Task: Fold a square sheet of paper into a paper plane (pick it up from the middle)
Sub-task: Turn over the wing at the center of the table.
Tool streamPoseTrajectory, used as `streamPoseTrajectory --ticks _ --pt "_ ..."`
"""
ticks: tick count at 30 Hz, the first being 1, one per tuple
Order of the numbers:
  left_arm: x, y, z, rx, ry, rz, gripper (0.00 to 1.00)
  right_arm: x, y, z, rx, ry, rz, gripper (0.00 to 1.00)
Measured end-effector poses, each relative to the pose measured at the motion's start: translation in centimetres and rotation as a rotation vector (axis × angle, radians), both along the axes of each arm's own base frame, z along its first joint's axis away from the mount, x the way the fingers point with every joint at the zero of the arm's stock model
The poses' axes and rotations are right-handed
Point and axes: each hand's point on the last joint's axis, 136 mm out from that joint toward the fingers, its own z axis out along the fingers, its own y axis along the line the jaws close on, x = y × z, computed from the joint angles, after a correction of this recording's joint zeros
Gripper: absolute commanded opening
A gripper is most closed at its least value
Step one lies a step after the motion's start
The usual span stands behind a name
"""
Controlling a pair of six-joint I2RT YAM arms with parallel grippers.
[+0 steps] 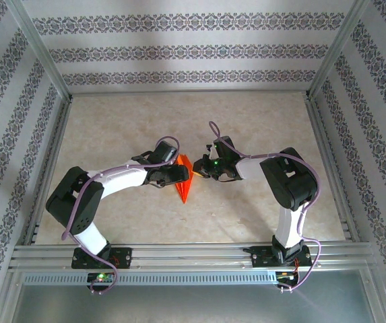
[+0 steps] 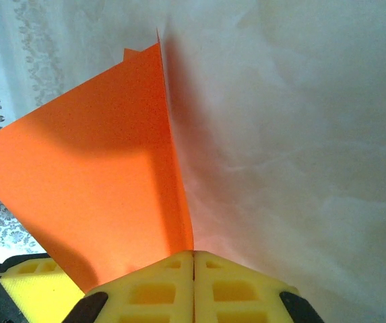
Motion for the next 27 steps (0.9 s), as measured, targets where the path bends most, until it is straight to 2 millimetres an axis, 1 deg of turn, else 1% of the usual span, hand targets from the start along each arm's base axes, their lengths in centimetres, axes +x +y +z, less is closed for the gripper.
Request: streamPoseTrajectory --ticks 6,10,17,22,27 --pt "-0.7 -0.8 -0.7 -0.006 0.027 -0.034 0.58 0.0 0.0 0.0 0.000 0.000 0.000 0.07" --pt "-1.1 -1.3 -1.2 -0.005 0.040 -0.059 0.54 0.0 0.0 0.0 0.000 0.000 0.000 0.07" --pt "-0.4 -2.4 -0.2 0.000 0.016 -0.079 0.53 0.0 0.0 0.0 0.000 0.000 0.000 0.07" --pt "-0.2 -2.5 -0.7 0.075 0.022 -0.094 0.53 0.0 0.0 0.0 0.000 0.000 0.000 0.07" --pt "-0.5 -2.2 -1.7 0.151 0.045 -0.112 0.44 0.0 0.0 0.0 0.000 0.000 0.000 0.07"
